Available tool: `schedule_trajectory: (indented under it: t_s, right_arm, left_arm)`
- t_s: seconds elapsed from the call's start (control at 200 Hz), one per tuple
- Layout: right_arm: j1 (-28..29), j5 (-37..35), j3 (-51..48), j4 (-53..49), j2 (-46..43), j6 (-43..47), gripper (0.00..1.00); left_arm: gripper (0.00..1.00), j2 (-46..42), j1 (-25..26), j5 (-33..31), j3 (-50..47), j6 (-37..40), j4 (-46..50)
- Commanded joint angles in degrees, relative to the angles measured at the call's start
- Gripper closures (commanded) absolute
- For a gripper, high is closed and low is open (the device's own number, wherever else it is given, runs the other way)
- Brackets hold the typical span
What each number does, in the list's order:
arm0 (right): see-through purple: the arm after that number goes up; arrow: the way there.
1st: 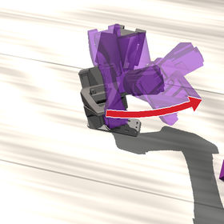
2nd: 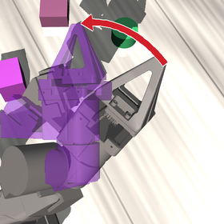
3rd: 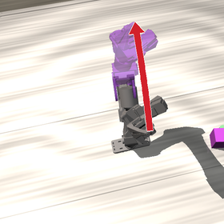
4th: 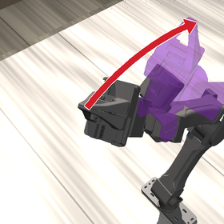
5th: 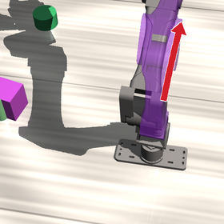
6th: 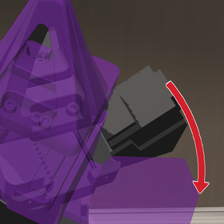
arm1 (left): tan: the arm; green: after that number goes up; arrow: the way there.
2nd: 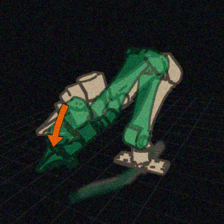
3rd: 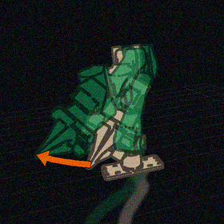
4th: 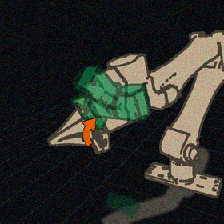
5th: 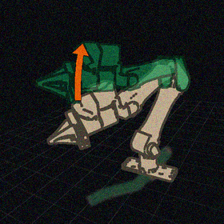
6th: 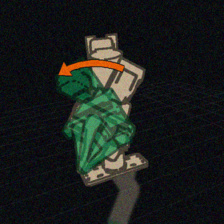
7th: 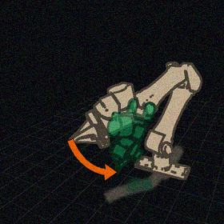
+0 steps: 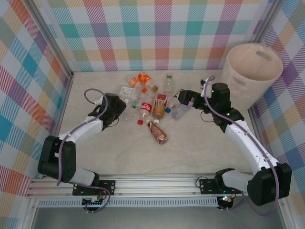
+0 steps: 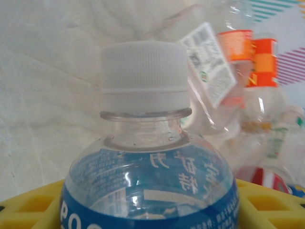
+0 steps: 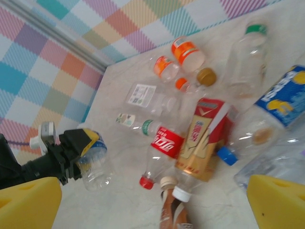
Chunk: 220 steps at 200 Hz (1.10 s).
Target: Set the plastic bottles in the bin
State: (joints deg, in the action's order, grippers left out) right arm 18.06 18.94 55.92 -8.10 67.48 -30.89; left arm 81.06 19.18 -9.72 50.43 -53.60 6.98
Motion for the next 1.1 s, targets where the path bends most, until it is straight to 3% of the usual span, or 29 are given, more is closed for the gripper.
schedule_trajectory:
  t_s: [0.0, 0.19, 0.355, 0.475, 0.63, 0.95, 1.095]
  right_arm:
    - [3.05, 1.20, -0.49, 7.02, 1.50, -1.67, 0.00]
    - [8.22, -1.69, -2.09, 11.86, 4.03, -2.80, 0.00]
    - [10.76, 7.09, -5.06, 23.01, 5.74, -4.67, 0.00]
    - [12.81, 9.44, -4.39, 22.96, 6.95, -3.35, 0.00]
    - [14.47, 13.90, -4.26, 24.97, 8.52, -2.43, 0.00]
    - [15.37, 12.16, -4.15, 25.47, 8.65, -1.84, 0.00]
    - [15.34, 9.98, -4.39, 24.83, 8.30, -1.54, 0.14]
  left_arm:
    - [0.44, -3.33, 3.89, 3.30, 2.95, 5.82, 2.02]
    - [0.44, -4.44, 11.04, 9.64, 6.12, 7.92, -4.35]
    - [0.44, -2.25, 14.36, 17.23, 9.13, 8.52, -12.95]
    - [0.44, -0.76, 15.48, 21.47, 11.77, 7.72, -17.17]
    - [0.44, 1.02, 17.22, 23.60, 15.07, 8.30, -17.60]
    - [0.43, 2.64, 18.17, 26.06, 15.44, 7.23, -19.65]
    - [0.43, 2.88, 18.25, 26.33, 15.57, 7.20, -19.40]
